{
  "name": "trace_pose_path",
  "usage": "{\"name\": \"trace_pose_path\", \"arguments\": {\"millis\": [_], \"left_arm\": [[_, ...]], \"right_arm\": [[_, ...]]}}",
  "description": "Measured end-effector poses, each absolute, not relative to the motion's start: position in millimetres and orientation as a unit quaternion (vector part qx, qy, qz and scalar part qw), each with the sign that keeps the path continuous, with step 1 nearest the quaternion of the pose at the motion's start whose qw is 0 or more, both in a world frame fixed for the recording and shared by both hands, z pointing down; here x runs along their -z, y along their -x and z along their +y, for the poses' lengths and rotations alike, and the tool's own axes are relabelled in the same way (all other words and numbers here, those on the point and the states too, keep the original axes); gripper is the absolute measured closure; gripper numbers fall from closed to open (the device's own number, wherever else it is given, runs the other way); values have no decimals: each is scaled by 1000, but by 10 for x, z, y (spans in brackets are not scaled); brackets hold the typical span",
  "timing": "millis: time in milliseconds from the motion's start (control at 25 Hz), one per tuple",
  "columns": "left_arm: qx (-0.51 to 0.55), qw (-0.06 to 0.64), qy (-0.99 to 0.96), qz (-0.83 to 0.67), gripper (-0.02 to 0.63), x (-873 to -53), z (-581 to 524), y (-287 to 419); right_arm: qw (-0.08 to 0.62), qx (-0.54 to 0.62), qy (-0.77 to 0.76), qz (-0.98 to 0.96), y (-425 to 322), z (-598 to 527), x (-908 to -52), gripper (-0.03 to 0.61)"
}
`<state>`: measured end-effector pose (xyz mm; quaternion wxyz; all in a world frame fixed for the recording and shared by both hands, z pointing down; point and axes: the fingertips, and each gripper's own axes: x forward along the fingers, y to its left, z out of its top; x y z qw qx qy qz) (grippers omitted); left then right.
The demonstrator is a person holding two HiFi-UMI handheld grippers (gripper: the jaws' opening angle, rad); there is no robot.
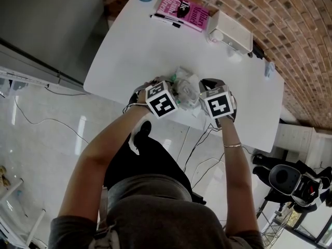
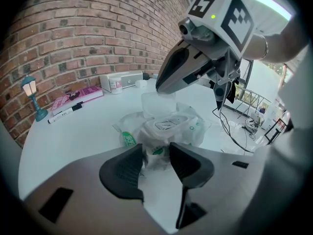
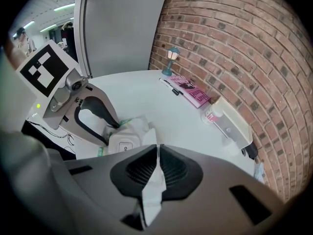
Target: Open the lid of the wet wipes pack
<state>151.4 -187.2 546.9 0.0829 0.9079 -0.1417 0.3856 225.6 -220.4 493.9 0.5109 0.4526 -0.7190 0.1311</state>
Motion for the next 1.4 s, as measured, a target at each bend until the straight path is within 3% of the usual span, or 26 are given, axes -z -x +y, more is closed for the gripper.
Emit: {"name": "trace_pose_path", "arguments": {"millis": [680,1400], "left_arm": [[-376,86,-912,-141,425,-5477,-1859,-1505],[-365,67,-918,-142,425,-5464,-1842,-1451]], "right_arm": [[478,-145,-488,-716,-2364,-2240,-4974,540],[345,-205,-551,-731,-2272,-2044,-4736,558]]}}
